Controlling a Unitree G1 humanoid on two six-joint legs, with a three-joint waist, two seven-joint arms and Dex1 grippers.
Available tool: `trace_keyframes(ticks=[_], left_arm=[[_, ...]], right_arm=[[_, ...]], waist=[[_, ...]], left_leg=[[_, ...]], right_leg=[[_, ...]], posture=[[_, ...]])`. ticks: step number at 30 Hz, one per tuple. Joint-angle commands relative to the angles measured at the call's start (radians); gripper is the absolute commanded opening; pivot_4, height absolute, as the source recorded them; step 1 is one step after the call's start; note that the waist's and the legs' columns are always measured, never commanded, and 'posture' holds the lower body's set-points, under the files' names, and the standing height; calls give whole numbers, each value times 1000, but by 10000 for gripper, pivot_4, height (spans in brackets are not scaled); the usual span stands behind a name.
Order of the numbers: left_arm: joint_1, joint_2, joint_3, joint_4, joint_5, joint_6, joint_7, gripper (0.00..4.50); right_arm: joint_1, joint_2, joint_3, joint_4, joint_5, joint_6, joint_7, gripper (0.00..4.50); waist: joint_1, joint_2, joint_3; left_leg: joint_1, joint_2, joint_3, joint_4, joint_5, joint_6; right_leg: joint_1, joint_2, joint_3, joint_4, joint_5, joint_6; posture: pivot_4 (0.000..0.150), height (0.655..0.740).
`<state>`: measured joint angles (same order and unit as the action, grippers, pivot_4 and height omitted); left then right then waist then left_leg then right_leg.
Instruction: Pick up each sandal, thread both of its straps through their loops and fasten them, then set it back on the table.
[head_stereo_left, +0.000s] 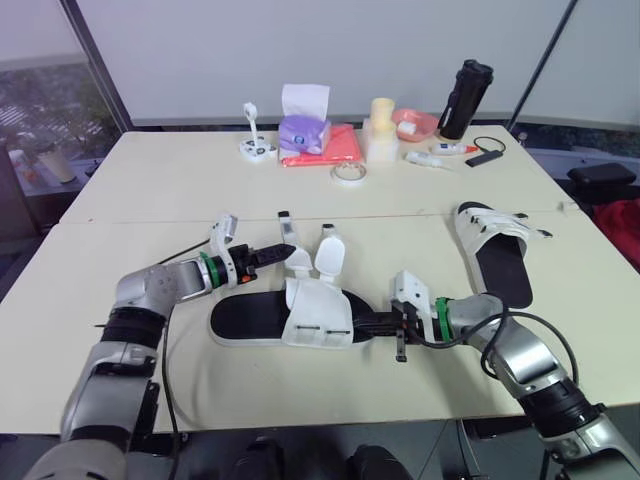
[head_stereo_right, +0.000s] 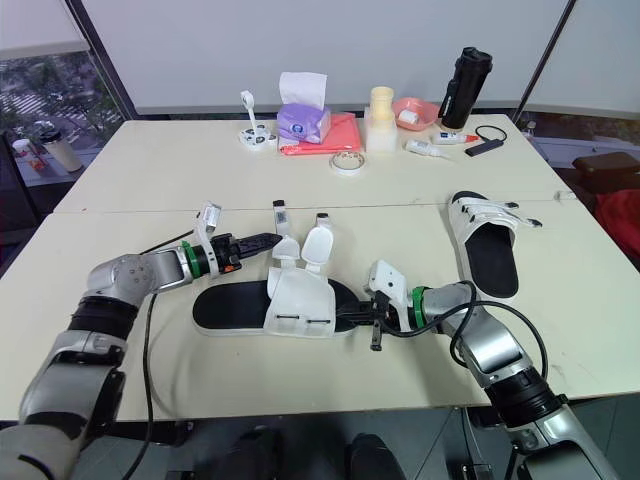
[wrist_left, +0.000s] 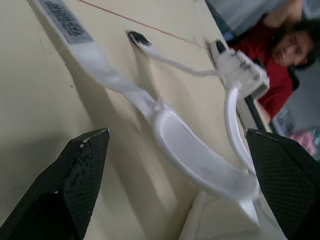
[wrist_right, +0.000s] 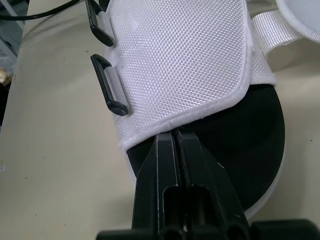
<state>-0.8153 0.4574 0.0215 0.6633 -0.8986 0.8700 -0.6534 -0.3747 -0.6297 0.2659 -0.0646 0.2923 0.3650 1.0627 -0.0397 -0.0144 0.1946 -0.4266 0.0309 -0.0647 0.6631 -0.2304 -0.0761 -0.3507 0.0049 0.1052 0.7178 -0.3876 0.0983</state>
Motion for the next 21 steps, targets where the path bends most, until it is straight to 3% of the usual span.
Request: trace_keyframes(ticks=[1,7,10,16,21], left_arm=[[-83,-45,75,114,49,-27,-1,45000],[-221,-125,178,394,148,-212,10,45000],[-249,-135,194,467,205,-263,-23,32203],[-281,-147,228,515,282,-297,-65,1127],[-307,-133,224,496,339,-326,-115,200]], right_arm=[[13,13,24,18,-39,23,-19,559],[7,29,26,8,-53,24,-30,559],[7,31,24,5,-54,26,-34,0],[10,33,21,0,-56,27,-43,0],[11,33,17,3,-59,24,-46,0]], waist=[[-3,0,0],[-8,-1,0],[-9,-1,0],[-6,-1,0],[-6,-1,0]], left_leg=[[0,0,0,0,0,0],[0,0,0,0,0,0],[0,0,1,-1,0,0],[0,0,1,-1,0,0],[0,0,1,-1,0,0]], right_leg=[[0,0,0,0,0,0],[-1,0,0,0,0,0],[-1,0,0,0,0,0],[-1,0,0,0,0,0],[-1,0,0,0,0,0]], posture=[[1500,7400],[1500,7400],[1500,7400],[1500,7400],[1500,7400]])
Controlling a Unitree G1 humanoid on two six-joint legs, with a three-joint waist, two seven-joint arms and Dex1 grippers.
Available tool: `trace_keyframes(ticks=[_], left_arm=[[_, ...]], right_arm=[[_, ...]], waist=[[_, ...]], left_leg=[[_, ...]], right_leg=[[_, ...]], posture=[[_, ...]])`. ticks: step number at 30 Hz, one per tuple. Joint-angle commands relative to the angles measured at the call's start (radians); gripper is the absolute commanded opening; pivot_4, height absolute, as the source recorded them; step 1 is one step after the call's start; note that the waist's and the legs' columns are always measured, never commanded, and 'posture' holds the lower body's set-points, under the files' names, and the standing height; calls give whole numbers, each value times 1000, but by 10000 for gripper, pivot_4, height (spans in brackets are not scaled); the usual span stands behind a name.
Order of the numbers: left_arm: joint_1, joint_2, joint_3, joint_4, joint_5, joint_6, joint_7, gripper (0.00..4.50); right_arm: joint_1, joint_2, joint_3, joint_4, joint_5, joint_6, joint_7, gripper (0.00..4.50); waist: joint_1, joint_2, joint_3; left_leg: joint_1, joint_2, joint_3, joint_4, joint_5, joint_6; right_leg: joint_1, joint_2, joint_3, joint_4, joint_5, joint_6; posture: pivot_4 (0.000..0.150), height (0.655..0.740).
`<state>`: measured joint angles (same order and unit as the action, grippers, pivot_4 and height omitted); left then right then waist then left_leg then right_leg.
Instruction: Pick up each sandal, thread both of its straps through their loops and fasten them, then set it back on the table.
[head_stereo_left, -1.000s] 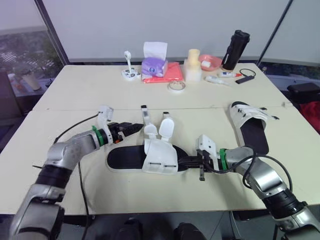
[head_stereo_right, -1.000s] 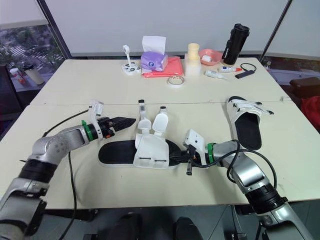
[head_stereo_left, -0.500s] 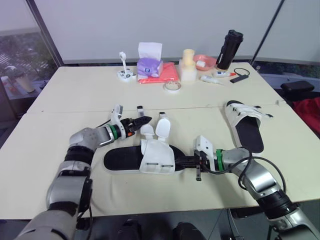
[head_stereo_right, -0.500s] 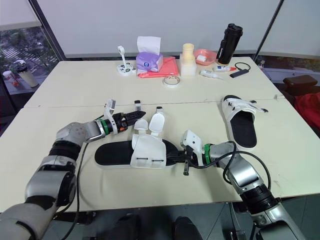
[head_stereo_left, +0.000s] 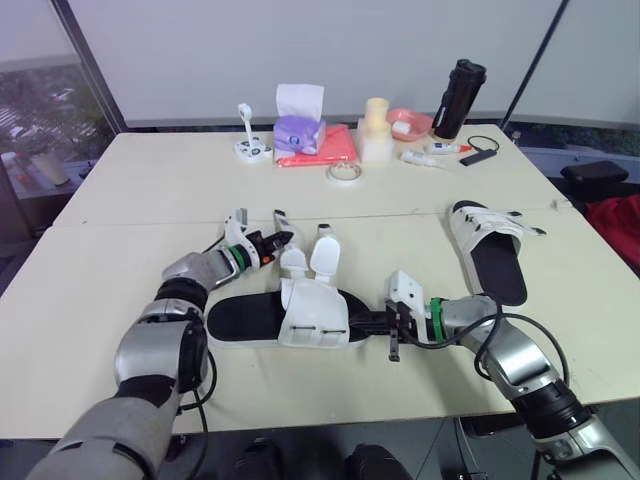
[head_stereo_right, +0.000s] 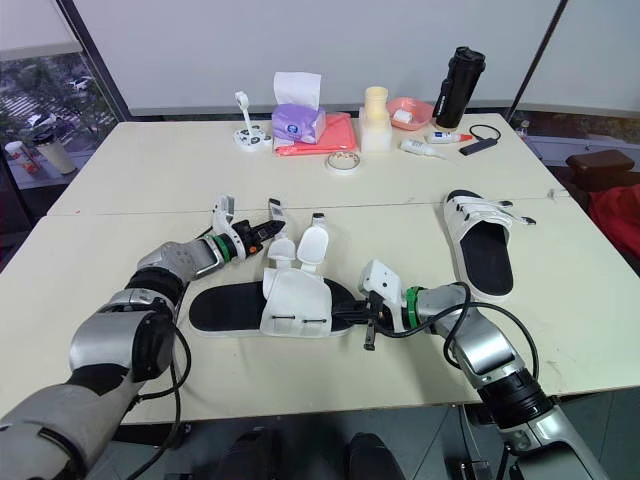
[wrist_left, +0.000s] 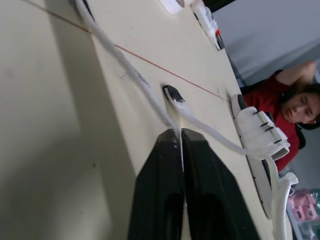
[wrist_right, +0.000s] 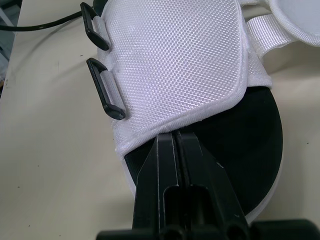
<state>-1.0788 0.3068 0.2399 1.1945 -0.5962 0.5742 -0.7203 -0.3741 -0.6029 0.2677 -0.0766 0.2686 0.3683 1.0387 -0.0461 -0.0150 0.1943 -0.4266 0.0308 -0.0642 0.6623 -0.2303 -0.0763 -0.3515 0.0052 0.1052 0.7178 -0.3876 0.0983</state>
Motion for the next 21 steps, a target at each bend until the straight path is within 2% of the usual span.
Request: trace_keyframes(ticks=[1,6,8,12,14,17,21], left_arm=[[-48,23,-26,-63,73,-63,-81,200],[-21,45,-199,-319,251,-269,-235,200],[32,66,-286,-440,354,-461,-277,200],[139,126,-419,-544,579,-926,-243,200],[189,175,-482,-564,698,-1187,-211,200],[212,262,-546,-554,915,-1599,-84,200],[166,302,-511,-495,1182,-1829,218,200]], right_arm=[[8,8,15,21,-39,15,-24,0],[-5,15,-9,60,-41,-3,-31,0],[-6,10,-4,80,-59,-24,-27,0],[2,21,-19,89,-38,-22,-30,0],[5,23,-26,90,-33,-22,-33,0],[12,15,-27,105,-50,-41,-33,0],[17,19,-29,116,-56,-50,-33,0]], waist=[[0,0,0],[1,0,0],[1,0,0],[2,0,0],[2,0,0],[4,0,0],[11,0,0]], left_leg=[[0,0,0,0,0,0],[0,0,0,0,0,0],[0,0,0,-1,0,-1],[1,0,1,-1,0,-1],[2,0,1,-1,0,-1],[1,0,1,-1,0,-1],[2,0,0,-1,0,0]], right_leg=[[0,0,0,0,0,0],[0,0,0,0,0,0],[0,0,0,-1,0,0],[2,0,1,-2,0,0],[2,-1,1,-2,0,0],[2,-1,1,-3,0,0],[4,-2,1,-4,0,0]], posture=[[1500,7400],[1500,7400],[1500,7400],[1500,7400],[1500,7400],[1500,7400],[1500,7400]])
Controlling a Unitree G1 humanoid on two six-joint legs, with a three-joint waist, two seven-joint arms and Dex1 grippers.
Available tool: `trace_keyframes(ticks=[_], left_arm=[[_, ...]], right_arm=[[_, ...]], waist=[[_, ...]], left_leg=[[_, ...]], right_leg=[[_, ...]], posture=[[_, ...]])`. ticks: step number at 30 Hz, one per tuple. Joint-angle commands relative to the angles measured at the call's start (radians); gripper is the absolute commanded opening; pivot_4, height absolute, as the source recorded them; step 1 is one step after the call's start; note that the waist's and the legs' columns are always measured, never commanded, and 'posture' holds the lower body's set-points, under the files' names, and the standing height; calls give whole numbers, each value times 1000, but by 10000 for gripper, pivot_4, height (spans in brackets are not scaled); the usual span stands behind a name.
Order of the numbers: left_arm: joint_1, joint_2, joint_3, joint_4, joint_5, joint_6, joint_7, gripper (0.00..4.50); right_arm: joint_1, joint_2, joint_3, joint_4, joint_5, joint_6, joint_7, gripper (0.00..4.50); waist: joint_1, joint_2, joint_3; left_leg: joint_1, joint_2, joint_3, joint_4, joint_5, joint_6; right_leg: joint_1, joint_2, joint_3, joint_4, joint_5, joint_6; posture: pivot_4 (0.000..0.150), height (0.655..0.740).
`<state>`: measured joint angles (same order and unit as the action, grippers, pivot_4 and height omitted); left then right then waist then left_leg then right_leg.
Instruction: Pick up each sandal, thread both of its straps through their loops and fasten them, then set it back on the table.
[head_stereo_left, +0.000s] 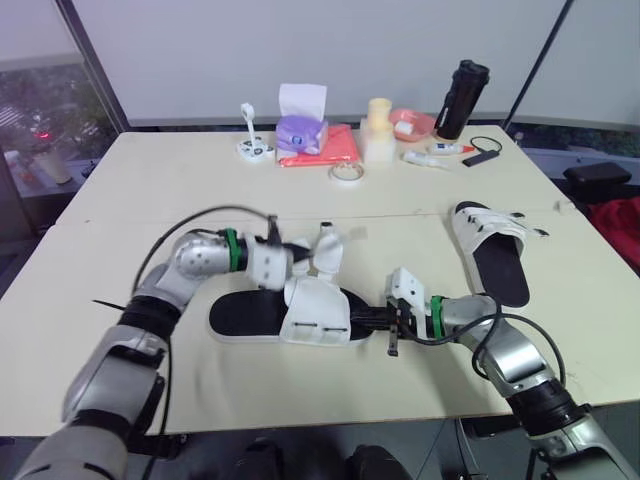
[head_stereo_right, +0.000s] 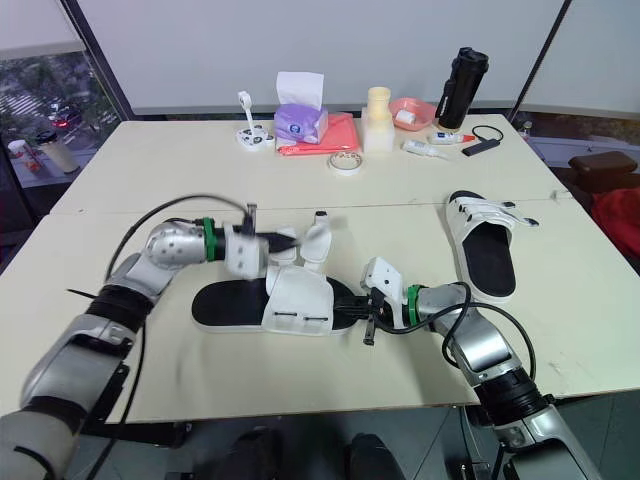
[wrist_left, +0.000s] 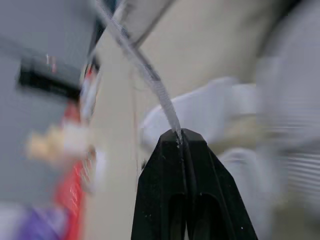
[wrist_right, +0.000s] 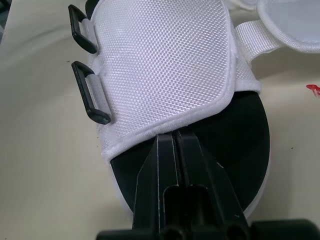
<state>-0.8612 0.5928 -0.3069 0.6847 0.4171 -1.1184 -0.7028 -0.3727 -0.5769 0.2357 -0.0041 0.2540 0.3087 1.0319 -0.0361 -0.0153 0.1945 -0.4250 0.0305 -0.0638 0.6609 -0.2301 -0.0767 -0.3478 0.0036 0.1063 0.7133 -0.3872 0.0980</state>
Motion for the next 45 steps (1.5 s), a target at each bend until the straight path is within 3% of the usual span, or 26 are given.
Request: trace_keyframes(ticks=[1,10,16,22,33,36,42,45], left_arm=[[-62,21,46,27,229,-152,285,200],[-129,81,-2,28,652,-127,977,200],[-165,168,-122,48,832,-135,1346,200],[-194,193,-219,105,853,-210,1477,200],[-253,171,-290,224,814,-214,1480,200],[-249,177,-330,216,841,-221,1472,8769],[-238,195,-382,190,885,-176,1523,38026],[-241,204,-356,246,827,-151,1501,38026]], right_arm=[[14,-4,2,49,-44,6,-30,0],[9,-2,5,73,-58,-15,-36,0],[9,-5,6,86,-62,-25,-35,0],[6,-4,5,96,-67,-31,-37,0],[7,8,12,110,-78,-45,-49,0],[5,9,12,117,-81,-50,-49,0],[2,11,10,127,-85,-57,-50,0],[2,14,12,132,-87,-62,-51,0]], waist=[[1,0,0],[-3,0,0],[-2,0,0],[0,0,0],[1,0,0],[1,0,0],[1,0,0],[0,0,0]], left_leg=[[1,0,0,0,0,0],[2,-1,-1,-1,-1,1],[2,-1,-1,-2,-1,1],[4,-1,-1,-2,-1,1],[7,-2,0,-6,-1,1],[8,-2,0,-8,-1,1],[9,-2,1,-10,-1,1],[10,-2,1,-10,-1,1]], right_leg=[[1,0,0,-1,0,0],[3,0,-1,-4,0,1],[4,0,-1,-5,0,1],[6,-1,-2,-6,0,1],[8,-1,-2,-9,1,1],[9,-2,-2,-10,1,1],[9,-2,-2,-11,1,1],[10,-2,-2,-11,1,1]], posture=[[1500,7400],[1500,7400],[1500,7400],[1500,7400],[1500,7400],[1500,7400],[1500,7400],[1500,7400]])
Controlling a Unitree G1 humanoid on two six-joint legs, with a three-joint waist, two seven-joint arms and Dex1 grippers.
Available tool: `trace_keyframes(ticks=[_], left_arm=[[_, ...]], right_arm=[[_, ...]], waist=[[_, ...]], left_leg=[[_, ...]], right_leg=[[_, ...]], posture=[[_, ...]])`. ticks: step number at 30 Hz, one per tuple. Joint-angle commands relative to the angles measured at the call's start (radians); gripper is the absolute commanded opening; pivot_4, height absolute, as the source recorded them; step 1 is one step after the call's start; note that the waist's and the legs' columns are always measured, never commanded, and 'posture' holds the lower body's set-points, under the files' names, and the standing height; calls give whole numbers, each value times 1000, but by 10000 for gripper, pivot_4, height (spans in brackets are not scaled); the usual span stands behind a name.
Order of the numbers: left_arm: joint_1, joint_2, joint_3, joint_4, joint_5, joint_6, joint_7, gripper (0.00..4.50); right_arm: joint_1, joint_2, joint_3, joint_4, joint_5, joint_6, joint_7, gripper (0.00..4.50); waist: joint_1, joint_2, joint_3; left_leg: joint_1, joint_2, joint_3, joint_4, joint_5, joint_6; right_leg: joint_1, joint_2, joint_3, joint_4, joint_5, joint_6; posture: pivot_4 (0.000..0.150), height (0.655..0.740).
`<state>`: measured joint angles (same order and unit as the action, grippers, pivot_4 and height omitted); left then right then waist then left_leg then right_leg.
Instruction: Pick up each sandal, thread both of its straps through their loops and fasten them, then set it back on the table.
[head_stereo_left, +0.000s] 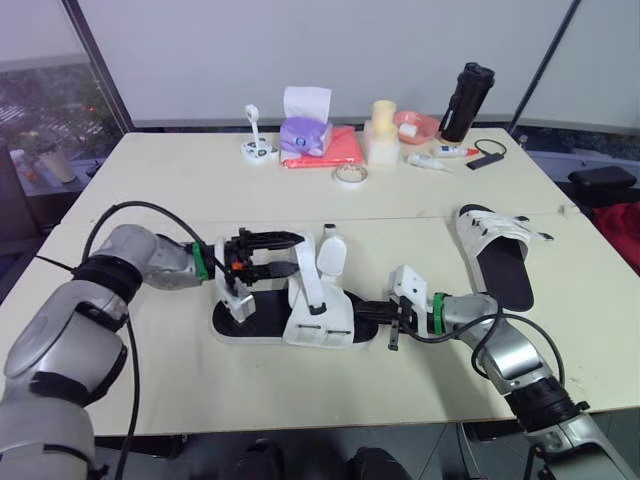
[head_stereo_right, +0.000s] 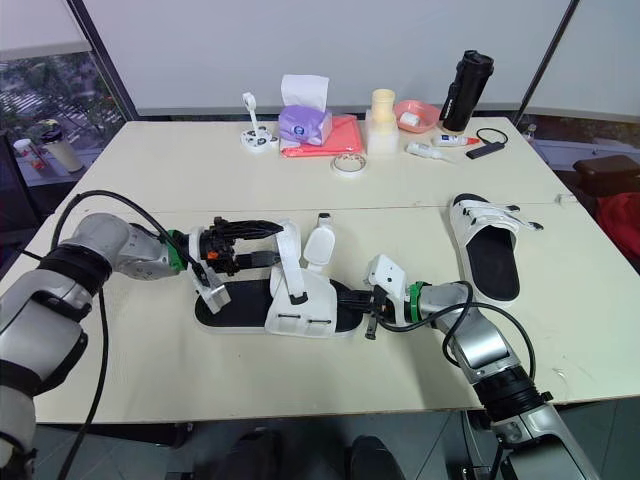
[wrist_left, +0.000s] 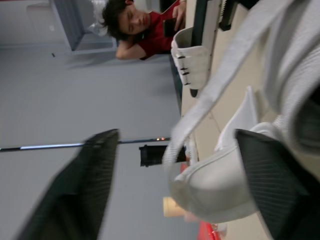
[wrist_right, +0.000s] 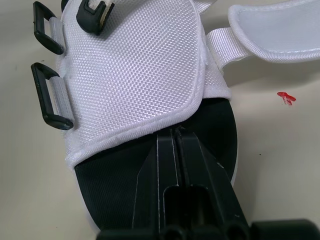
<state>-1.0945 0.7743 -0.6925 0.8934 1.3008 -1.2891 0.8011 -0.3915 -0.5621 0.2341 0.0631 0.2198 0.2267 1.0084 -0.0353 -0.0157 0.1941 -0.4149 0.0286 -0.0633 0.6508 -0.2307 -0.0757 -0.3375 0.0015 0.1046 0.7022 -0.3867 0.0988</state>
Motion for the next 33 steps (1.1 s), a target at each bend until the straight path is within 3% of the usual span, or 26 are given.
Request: trace_keyframes(ticks=[1,7,9,11,13,16,19,22,25,33], left_arm=[[-6,27,51,57,-102,13,-30,38026],[70,76,175,79,-533,-54,-364,38026],[154,104,179,-37,-788,28,-574,38026],[330,169,165,-465,-1319,470,-934,38026],[437,207,213,-745,-1622,829,-1116,38026],[512,236,344,-981,-2077,1351,-1179,38026],[566,228,472,-1097,-2521,1724,-1176,38026],[615,189,550,-1136,-2690,1911,-1136,38026],[642,129,578,-1152,-2742,2021,-1099,38026],[627,-64,600,-1126,-2620,2093,-1083,38026]], right_arm=[[21,-1,14,67,-54,18,-28,0],[15,5,19,92,-59,-1,-26,0],[13,0,24,105,-69,-9,-23,0],[10,-12,30,110,-73,-3,-11,0],[5,-10,28,111,-65,6,-10,0],[-6,3,33,120,-64,7,-13,0],[-14,17,39,134,-62,5,-12,0],[-25,27,43,147,-65,2,-13,0],[-33,29,43,154,-68,3,-13,0],[-25,36,37,134,-69,16,-28,0]], waist=[[-1,0,0],[-3,0,0],[-5,1,0],[-9,1,0],[-5,0,0],[-5,0,-1],[-10,0,-1],[-11,0,-1],[-11,0,0],[-10,-1,0]], left_leg=[[1,0,0,0,0,0],[2,0,1,-1,0,0],[5,0,2,-3,0,0],[5,2,1,-4,0,0],[5,4,2,-5,0,0],[7,3,1,-4,0,-1],[12,3,0,-4,0,0],[15,3,0,-5,0,0],[15,3,0,-5,0,0],[16,3,0,-5,0,0]], right_leg=[[1,0,0,0,0,0],[1,-1,0,0,0,0],[3,-1,0,-1,0,0],[3,-1,0,-1,0,0],[4,-4,0,-1,0,0],[8,-5,-2,-1,0,-1],[13,-4,-3,-2,0,-1],[16,-3,-2,-4,0,0],[17,-3,-2,-4,0,-1],[17,-2,-1,-5,0,-1]], posture=[[1500,7400],[1500,7400],[1500,7400],[1500,7400],[1500,7400],[1500,7400],[1500,7400],[1500,7400],[1500,7400],[1500,7400]])
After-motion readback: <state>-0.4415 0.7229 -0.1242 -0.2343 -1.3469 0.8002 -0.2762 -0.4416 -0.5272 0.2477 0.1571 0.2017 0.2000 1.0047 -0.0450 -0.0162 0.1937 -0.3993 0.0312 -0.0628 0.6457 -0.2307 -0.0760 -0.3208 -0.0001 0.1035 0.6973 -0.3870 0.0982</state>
